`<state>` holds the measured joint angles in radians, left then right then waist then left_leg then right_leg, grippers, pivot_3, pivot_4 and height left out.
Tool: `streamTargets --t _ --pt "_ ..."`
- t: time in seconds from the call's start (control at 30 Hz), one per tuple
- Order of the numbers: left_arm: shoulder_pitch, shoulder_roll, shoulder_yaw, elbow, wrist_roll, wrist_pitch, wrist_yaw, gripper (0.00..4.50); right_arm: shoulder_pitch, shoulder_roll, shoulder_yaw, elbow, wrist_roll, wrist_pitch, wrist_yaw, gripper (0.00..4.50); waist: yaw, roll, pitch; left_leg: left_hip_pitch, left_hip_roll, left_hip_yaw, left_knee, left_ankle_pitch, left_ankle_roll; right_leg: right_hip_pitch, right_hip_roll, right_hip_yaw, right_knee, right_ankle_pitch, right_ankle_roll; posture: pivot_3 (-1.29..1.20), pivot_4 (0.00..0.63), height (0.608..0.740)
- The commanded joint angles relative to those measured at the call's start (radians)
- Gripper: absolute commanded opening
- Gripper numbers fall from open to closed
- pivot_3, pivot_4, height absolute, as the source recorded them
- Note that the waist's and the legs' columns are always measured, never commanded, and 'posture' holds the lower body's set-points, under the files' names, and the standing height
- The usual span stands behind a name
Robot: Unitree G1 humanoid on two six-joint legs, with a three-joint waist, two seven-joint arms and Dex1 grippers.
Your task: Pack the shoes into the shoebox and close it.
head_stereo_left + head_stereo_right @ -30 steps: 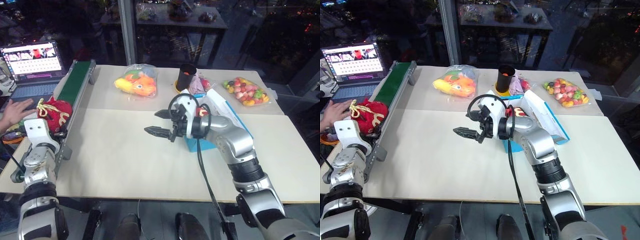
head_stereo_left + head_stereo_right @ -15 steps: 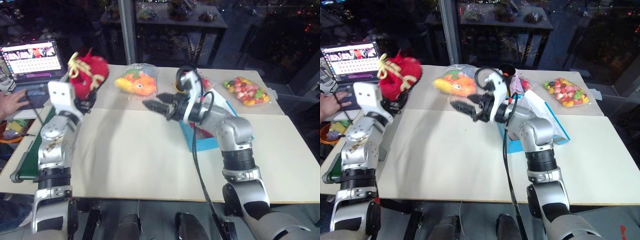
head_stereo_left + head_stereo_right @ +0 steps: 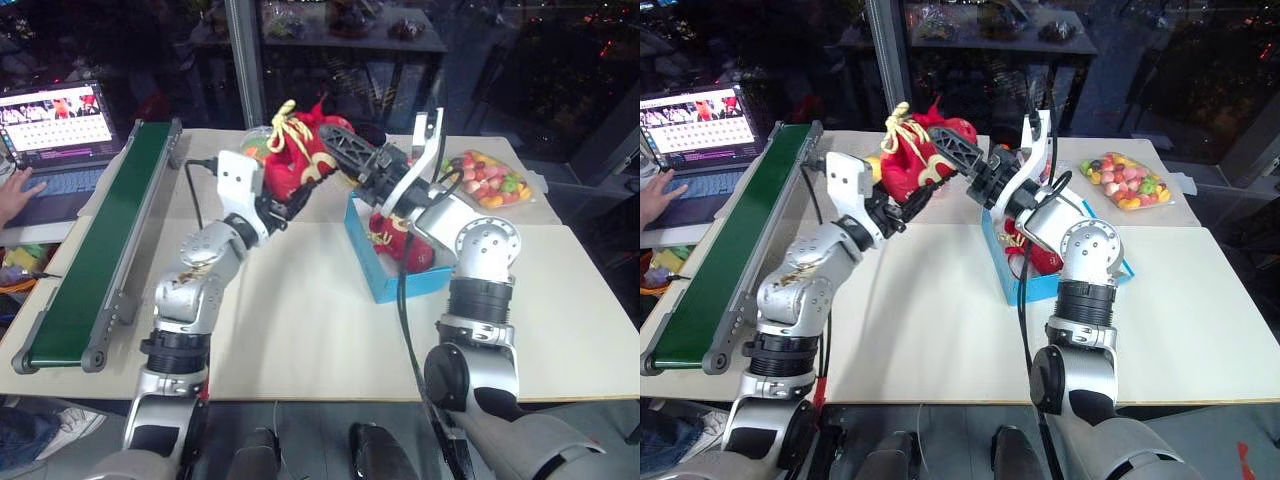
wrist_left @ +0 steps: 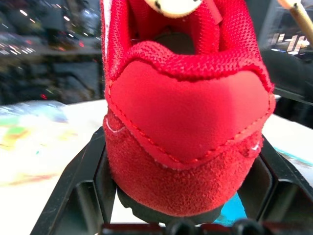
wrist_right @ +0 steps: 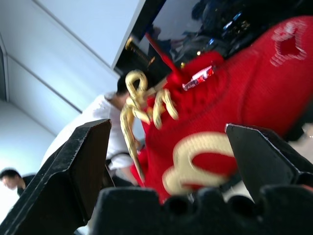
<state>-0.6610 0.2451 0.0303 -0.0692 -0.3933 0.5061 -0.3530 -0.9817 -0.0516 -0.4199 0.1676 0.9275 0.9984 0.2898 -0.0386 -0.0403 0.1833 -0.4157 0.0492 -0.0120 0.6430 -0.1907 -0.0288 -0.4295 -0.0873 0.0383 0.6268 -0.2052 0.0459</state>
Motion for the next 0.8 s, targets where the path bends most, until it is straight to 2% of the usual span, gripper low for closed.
streamTargets --t 0.03,0.13,0.4,0.8 --pt "-0.050 -0.022 -0.021 -0.050 -0.007 -0.013 -0.020 2.80 -0.013 -0.006 -0.005 -0.020 0.029 -0.013 -0.035 4.50 -0.004 0.000 0.000 0.000 0.000 0.000 0.000 0.000 0.000 0.000 0.000 0.000 0.000 0.000 0.000 0.00 0.150 0.733" --pt "-0.071 -0.023 -0.017 -0.045 -0.003 -0.018 -0.024 2.80 -0.005 -0.013 -0.009 -0.017 0.028 -0.015 -0.048 4.50 -0.005 0.000 0.000 0.000 0.000 0.000 0.000 0.000 0.000 0.000 0.000 0.000 0.000 0.000 0.000 0.00 0.150 0.733" --pt "-0.135 0.080 0.058 0.073 0.033 -0.079 -0.057 2.80 0.028 -0.098 -0.074 -0.062 0.137 0.038 -0.105 4.50 -0.004 0.000 0.000 0.000 0.000 0.000 0.000 0.000 0.000 0.000 0.000 0.000 -0.001 0.000 0.000 0.00 0.150 0.733" --pt "-0.155 -0.026 -0.001 -0.035 0.006 0.005 -0.039 2.80 0.021 -0.094 -0.028 -0.034 0.121 -0.019 -0.113 4.50 -0.005 0.001 0.000 -0.001 0.000 0.000 0.000 -0.001 0.001 0.000 0.000 0.000 -0.002 0.000 0.000 0.00 0.150 0.733"
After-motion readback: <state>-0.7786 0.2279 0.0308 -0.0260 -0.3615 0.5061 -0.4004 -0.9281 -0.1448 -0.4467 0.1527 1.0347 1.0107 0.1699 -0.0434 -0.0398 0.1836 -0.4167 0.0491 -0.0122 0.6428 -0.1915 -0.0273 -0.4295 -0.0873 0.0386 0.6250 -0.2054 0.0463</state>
